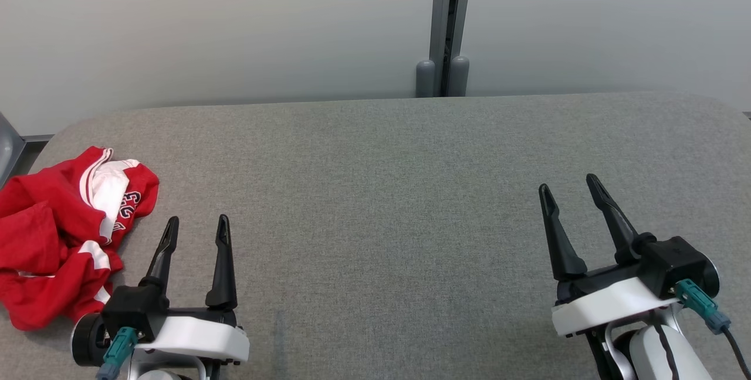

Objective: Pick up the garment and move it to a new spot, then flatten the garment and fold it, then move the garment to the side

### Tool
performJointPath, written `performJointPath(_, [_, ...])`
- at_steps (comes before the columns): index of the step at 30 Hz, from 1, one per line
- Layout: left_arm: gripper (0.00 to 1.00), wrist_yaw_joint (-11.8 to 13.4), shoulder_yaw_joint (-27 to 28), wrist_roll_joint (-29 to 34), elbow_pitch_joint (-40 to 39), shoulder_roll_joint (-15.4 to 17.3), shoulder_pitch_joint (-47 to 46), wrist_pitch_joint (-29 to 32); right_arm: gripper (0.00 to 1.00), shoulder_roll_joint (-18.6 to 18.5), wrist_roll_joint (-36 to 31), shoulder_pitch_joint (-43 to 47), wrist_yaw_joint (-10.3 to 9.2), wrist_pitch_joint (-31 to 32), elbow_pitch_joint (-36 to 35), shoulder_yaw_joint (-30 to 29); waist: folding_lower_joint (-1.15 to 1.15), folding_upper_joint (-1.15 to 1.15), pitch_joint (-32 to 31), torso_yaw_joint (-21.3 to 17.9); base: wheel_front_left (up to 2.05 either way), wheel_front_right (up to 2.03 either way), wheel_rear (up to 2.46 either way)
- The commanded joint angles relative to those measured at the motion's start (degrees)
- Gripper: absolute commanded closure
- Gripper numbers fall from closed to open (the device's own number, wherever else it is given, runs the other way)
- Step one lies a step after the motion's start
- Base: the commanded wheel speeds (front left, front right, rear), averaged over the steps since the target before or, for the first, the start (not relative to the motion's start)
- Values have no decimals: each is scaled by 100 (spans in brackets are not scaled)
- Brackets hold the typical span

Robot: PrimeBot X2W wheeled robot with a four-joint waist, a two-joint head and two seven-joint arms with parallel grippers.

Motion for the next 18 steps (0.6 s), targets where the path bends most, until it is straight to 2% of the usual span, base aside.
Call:
performJointPath(1, [0, 29, -9, 122, -25, 31, -57, -36, 0, -51, -128, -58, 12, -42, -17, -3, 0, 0, 1, -1, 0, 0, 0])
performJointPath(9, [0, 61, -39, 428, -15, 33, -82, -115, 0, -56, -398, -67, 11, -127, -36, 42, 0, 0, 2, 0, 0, 0, 0])
performJointPath(18, [0, 56, -18, 380, 6, 33, -80, -104, 0, -54, -329, -50, 11, -117, -37, 8, 0, 0, 0, 4, 0, 0, 0])
